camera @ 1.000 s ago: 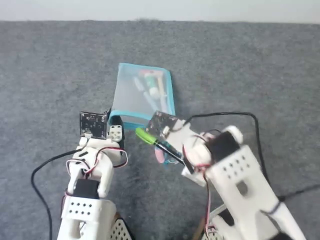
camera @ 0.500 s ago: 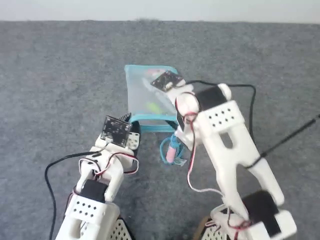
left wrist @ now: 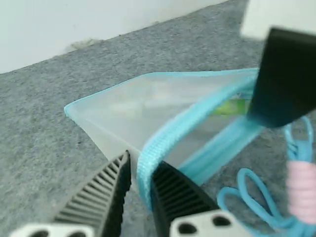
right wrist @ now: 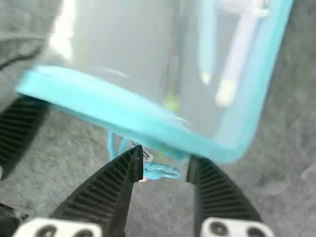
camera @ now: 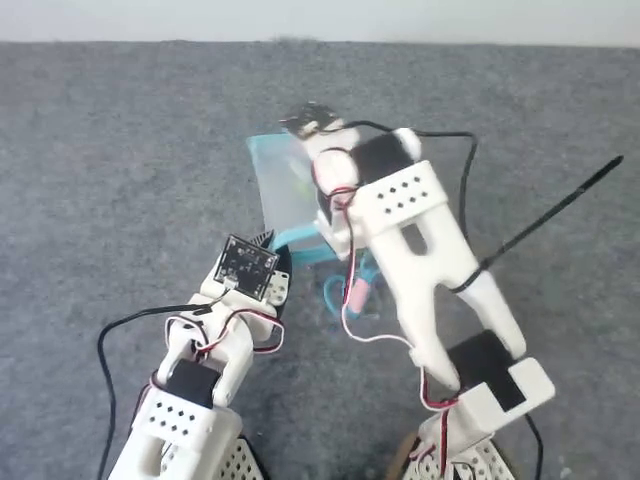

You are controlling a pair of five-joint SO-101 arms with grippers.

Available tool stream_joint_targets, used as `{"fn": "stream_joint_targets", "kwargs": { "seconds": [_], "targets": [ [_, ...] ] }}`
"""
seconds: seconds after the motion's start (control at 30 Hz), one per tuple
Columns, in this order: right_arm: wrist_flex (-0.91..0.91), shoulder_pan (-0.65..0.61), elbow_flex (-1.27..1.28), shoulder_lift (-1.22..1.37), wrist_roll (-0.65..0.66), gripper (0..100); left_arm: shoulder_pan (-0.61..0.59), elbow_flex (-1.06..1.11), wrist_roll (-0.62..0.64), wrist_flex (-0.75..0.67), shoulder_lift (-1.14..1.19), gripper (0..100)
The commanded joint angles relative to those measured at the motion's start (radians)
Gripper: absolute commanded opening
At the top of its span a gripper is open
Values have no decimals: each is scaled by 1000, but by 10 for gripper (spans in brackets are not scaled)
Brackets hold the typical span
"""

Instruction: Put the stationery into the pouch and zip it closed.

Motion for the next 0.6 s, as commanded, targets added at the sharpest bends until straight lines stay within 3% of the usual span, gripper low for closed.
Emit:
{"fn": "stream_joint_targets", "kwargs": {
  "seconds": [0.0, 0.33, 0.47, 0.57],
  "targets": [
    [-25, -50, -83, -44, -11, 169, 23, -10, -12, 14, -2, 11],
    [-67, 54, -15, -260, 35, 169, -14, -19, -12, 12, -2, 11],
    [-111, 102, 150, -417, 140, 169, -94, -45, -12, 12, -3, 11],
    [-242, 107, 397, -582, 198, 169, -132, -59, -12, 12, -3, 11]
  ]
}}
